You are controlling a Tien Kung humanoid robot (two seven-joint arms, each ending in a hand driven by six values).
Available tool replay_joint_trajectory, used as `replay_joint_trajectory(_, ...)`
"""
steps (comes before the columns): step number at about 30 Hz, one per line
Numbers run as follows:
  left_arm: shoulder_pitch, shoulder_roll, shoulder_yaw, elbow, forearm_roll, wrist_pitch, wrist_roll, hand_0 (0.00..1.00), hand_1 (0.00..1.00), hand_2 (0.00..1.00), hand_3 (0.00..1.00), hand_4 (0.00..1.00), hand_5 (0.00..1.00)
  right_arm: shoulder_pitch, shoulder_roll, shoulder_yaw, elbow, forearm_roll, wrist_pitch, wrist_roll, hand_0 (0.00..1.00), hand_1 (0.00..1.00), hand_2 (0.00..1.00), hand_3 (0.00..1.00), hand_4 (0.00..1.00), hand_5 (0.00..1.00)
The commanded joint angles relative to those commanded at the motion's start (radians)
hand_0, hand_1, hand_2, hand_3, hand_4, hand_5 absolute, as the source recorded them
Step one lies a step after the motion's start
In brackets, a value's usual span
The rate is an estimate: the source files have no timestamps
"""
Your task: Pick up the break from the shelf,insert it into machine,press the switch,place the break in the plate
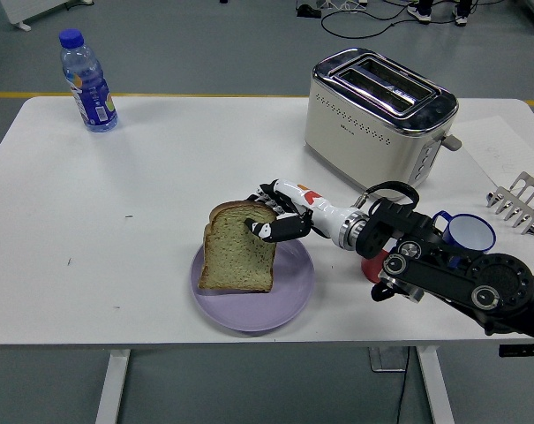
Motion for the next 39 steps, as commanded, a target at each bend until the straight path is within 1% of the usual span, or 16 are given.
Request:
replay_joint_trajectory(2,0.000,0.000,0.000,0.000,-0.001,0.000,0.000,0.667,0.612,0.731,0.706,0.525,0.998,0.000,0.000,0.000,-0.002,-0.031,0.000,-0.004,0.718,0.704,0.679,0.625,0.569,0.108)
replay_joint_trajectory(3,0.000,0.000,0.000,0.000,-0.002,0.001,-0.001,0.667,0.612,0.732,0.703,0.526,0.998,0.000,-0.001,0.001,-0.002,-0.046,0.002,-0.007,0.791,0.752,0.752,0.695,0.614,0.146)
replay_joint_trajectory(8,-0.001,0.000,0.000,0.000,-0.004,0.001,-0.001,0.667,0.612,0.732,0.703,0.526,0.998,0.002,0.001,0.004,-0.004,-0.101,0.024,-0.028,0.791,0.752,0.752,0.695,0.614,0.146)
replay_joint_trajectory(9,-0.001,0.000,0.000,0.000,-0.004,0.001,-0.001,0.666,0.612,0.732,0.706,0.526,0.998,0.002,0.002,0.004,-0.005,-0.110,0.027,-0.030,0.812,0.776,0.796,0.722,0.626,0.162)
replay_joint_trajectory(12,-0.001,0.000,0.000,0.000,-0.003,0.001,-0.001,0.666,0.612,0.732,0.706,0.526,0.998,0.002,0.007,0.006,-0.008,-0.150,0.038,-0.037,0.812,0.776,0.796,0.722,0.626,0.162)
replay_joint_trajectory(14,-0.001,0.000,0.000,0.000,-0.004,0.001,0.000,0.666,0.612,0.732,0.706,0.526,0.998,0.002,0.010,0.008,-0.012,-0.197,0.042,-0.041,0.812,0.776,0.796,0.722,0.626,0.162)
replay_joint_trajectory(15,-0.001,0.000,0.000,0.000,-0.004,0.001,0.000,0.666,0.612,0.732,0.704,0.527,0.998,0.002,0.011,0.009,-0.013,-0.208,0.042,-0.042,0.867,0.813,0.867,0.791,0.657,0.187)
replay_joint_trajectory(20,-0.001,0.000,0.001,0.000,-0.004,0.001,0.000,0.666,0.612,0.732,0.704,0.527,0.998,0.003,0.015,0.019,-0.019,-0.360,0.029,-0.051,0.867,0.813,0.867,0.791,0.657,0.187)
replay_joint_trajectory(21,-0.001,0.000,-0.001,0.000,-0.002,0.001,0.000,0.666,0.612,0.732,0.704,0.527,0.998,0.003,0.015,0.023,-0.020,-0.393,0.022,-0.050,0.890,0.831,0.915,0.854,0.674,0.197)
replay_joint_trajectory(25,0.000,0.000,-0.002,0.000,0.002,0.001,0.001,0.666,0.612,0.732,0.704,0.527,0.998,0.000,0.014,0.039,-0.021,-0.494,-0.012,-0.036,0.890,0.831,0.915,0.854,0.674,0.197)
replay_joint_trajectory(27,0.000,-0.001,-0.004,0.000,0.005,0.000,0.002,0.666,0.611,0.732,0.705,0.527,0.998,-0.001,0.012,0.048,-0.019,-0.510,-0.022,-0.028,0.898,0.839,0.925,0.870,0.690,0.217)
replay_joint_trajectory(35,0.005,-0.002,-0.010,0.000,0.013,0.000,0.003,0.666,0.611,0.732,0.704,0.528,0.998,-0.012,0.001,0.071,-0.005,-0.511,-0.030,-0.021,0.902,0.840,0.927,0.870,0.695,0.215)
replay_joint_trajectory(38,0.008,-0.003,-0.013,0.000,0.019,-0.001,0.004,0.666,0.611,0.732,0.704,0.528,0.998,-0.020,-0.010,0.086,0.021,-0.506,-0.043,-0.013,0.902,0.840,0.927,0.870,0.695,0.215)
replay_joint_trajectory(39,0.009,-0.003,-0.014,0.000,0.019,-0.001,0.004,0.667,0.612,0.732,0.705,0.527,0.998,-0.024,-0.016,0.095,0.033,-0.506,-0.049,-0.008,0.897,0.834,0.912,0.863,0.702,0.227)
